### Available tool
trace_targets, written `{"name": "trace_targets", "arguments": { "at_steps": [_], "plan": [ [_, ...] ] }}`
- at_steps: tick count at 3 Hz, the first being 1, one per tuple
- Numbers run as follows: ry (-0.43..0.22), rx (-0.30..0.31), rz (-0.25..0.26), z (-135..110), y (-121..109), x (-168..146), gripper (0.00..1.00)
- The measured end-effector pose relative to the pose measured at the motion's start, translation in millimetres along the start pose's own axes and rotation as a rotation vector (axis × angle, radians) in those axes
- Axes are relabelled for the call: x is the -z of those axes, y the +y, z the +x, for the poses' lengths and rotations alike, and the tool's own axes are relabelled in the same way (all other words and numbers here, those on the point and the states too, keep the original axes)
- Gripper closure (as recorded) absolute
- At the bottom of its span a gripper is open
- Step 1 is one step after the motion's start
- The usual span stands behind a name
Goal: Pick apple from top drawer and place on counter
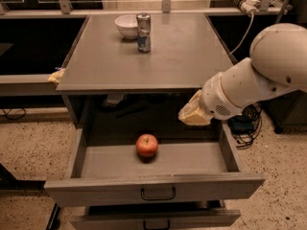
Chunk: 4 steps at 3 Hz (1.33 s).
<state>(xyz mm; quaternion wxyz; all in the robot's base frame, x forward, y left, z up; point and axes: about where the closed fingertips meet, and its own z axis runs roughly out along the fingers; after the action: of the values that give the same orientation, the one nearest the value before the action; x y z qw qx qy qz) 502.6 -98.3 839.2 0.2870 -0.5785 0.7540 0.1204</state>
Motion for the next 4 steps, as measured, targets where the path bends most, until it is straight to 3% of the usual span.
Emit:
{"name": "trace_targets", "arguments": {
  "at_steps": [1,3,4],
  "plan": [
    [0.0,0.0,0.0,0.0,0.1,0.1,1.0],
    [-0.091,-0.036,0.012,23.9,-2.1,-45.5,1.0],
    [-0.163,-0.038,0.011,20.4,-7.6,-68.6,0.82]
  ]
}}
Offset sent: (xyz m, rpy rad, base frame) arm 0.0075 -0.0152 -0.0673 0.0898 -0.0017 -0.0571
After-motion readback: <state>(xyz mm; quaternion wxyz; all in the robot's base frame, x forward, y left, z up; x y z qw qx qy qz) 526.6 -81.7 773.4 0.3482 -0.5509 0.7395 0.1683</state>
